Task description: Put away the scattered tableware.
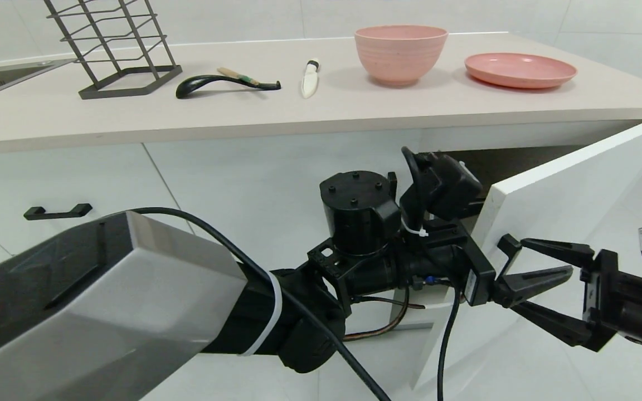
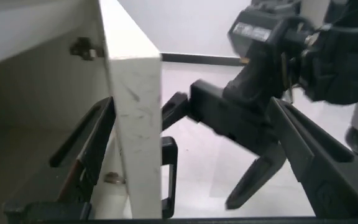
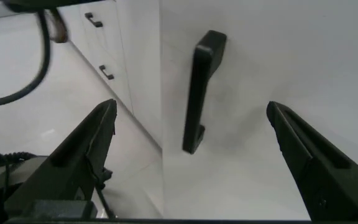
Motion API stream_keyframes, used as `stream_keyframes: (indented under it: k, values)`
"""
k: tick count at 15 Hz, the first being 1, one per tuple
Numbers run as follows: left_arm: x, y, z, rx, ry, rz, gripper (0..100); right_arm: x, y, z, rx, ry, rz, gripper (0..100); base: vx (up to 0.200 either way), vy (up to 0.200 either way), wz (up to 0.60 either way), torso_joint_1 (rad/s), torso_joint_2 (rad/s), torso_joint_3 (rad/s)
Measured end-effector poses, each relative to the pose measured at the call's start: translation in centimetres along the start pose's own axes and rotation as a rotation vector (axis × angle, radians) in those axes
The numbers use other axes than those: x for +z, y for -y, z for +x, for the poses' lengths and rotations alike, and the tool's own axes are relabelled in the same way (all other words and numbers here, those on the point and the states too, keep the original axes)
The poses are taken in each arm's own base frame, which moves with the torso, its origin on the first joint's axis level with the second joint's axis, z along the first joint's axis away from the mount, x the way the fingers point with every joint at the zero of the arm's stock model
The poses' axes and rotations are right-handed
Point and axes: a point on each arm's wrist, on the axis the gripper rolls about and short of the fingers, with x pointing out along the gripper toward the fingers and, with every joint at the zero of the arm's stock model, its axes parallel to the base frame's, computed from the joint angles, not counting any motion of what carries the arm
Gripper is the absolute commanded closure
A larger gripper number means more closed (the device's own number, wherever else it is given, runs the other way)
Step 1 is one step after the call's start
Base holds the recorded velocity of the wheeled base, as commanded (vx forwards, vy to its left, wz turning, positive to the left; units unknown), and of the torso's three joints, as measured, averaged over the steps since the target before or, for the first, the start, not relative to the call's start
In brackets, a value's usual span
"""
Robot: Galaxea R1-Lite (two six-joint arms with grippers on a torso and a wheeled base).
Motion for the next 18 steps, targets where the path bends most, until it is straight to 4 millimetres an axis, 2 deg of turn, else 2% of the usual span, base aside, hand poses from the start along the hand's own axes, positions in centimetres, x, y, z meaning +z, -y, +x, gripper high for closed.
stream_keyframes:
  k: [5, 9, 13, 18]
  values:
    - [-0.2, -0.6, 0.7, 0.07, 0.015, 0.003, 0, 2.3, -3.5, -4.5, -0.077, 0.043, -0.08, 0, 0.0, 0.0, 0.0, 0.0, 0.0, 0.0]
    - [-1.0, -0.6, 1.1, 0.099, 0.01, -0.002, 0, 4.4, -4.9, -6.9, -0.189, 0.104, -0.191, 0, 0.0, 0.0, 0.0, 0.0, 0.0, 0.0]
    - [-1.7, 0.3, 1.8, 0.081, 0.0, -0.012, 0, 5.7, -6.1, -8.5, -0.264, 0.152, -0.272, 0, 0.0, 0.0, 0.0, 0.0, 0.0, 0.0]
    - [-2.3, 1.7, 2.6, 0.054, -0.01, -0.024, 0, 6.5, -6.9, -9.2, -0.273, 0.195, -0.318, 0, 0.0, 0.0, 0.0, 0.0, 0.0, 0.0]
